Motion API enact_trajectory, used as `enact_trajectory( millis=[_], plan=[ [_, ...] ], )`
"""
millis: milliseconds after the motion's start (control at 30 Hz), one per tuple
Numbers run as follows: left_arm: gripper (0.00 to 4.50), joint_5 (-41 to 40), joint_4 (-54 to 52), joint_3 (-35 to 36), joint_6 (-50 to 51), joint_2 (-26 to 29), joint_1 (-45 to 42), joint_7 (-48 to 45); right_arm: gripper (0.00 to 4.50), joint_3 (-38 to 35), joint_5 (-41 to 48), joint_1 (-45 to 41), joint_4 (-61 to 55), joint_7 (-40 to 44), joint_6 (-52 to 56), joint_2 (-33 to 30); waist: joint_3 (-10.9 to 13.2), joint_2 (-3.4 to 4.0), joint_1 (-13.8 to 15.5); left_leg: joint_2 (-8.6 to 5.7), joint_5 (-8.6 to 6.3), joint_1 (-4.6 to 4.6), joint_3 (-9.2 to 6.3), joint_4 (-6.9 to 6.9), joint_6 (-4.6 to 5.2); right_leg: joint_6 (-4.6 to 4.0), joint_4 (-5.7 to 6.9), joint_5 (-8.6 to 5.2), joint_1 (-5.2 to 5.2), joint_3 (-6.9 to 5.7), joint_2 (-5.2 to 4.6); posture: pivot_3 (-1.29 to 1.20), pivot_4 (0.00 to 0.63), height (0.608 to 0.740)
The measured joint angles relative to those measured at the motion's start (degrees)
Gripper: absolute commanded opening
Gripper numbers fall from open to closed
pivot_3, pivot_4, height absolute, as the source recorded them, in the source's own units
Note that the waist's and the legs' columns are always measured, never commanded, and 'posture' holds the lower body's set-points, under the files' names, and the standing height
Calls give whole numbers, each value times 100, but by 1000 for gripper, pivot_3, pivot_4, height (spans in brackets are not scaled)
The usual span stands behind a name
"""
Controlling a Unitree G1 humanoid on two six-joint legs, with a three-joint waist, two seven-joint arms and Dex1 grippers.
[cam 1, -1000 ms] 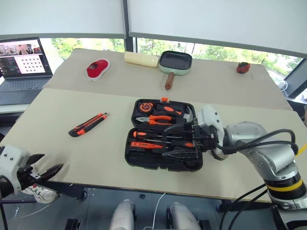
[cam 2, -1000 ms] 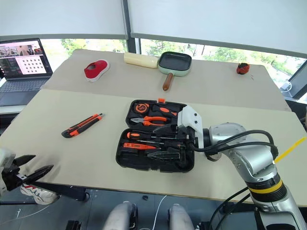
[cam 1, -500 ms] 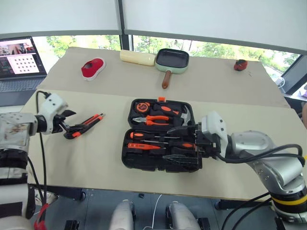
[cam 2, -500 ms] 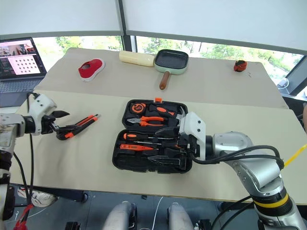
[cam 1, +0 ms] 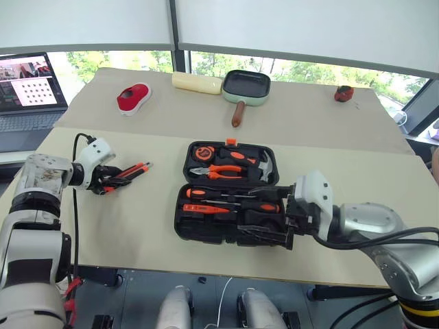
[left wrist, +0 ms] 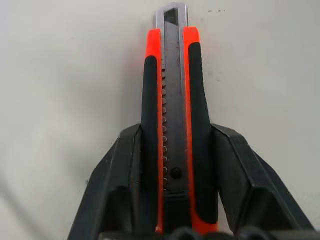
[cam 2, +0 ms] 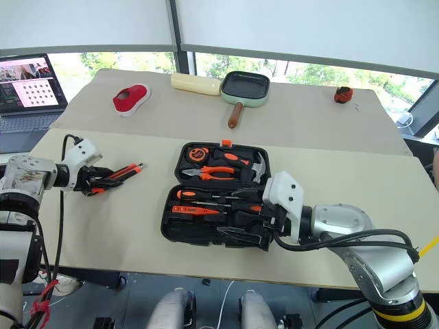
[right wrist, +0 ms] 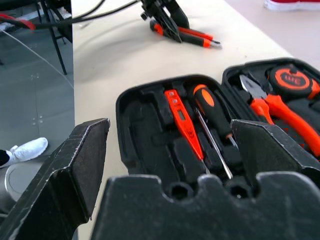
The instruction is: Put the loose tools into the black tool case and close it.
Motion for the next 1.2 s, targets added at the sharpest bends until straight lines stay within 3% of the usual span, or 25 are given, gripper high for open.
enact_trajectory(
  millis=[133,267,333,433,700,933,1200],
  plan=[
    [1573,-533,-1321,187,160,-92,164,-587,4500,-77,2,178,-64,4,0,-61,8,-14,60,0,0,-20,-9,10,-1,3,-3,1,-3,-6,-3,0,150,740],
    [1573,-1373,-4202,119,1334,-132,553,-1279,4500,-140,53,279,-115,-9,2,-88,7,-12,61,-11,-1,-22,-6,22,2,18,-6,3,3,-1,-14,0,150,740],
    [1573,-1570,-5107,-8,1822,-363,690,-1245,4500,-216,132,327,-129,-38,6,-89,2,-3,56,-11,-1,-14,-9,24,3,20,-3,3,12,-1,-12,0,150,740],
    [1573,-1602,-6280,-747,2455,-997,952,-1031,4500,-225,210,394,-161,-140,27,-89,0,1,62,-10,-1,-14,-14,37,3,22,1,1,16,0,-6,0,150,740],
    [1573,-1494,-7082,-1787,3570,-1037,952,-1048,4500,-283,294,730,-326,-440,166,-92,1,4,-54,7,-2,-15,-30,41,3,18,2,3,11,27,30,0,150,740],
    [1573,-1215,-7253,-2516,4332,-651,872,-1127,4500,-334,457,930,-678,-920,258,-23,1,5,-58,7,-2,-16,-32,42,4,18,2,2,10,30,32,0,150,740],
    [1573,-1086,-7129,-2701,4447,-816,690,-1075,4500,-644,684,1052,-846,-1190,382,-95,0,7,0,6,-2,-14,-33,47,4,18,1,2,16,31,32,0,150,740]
  ],
)
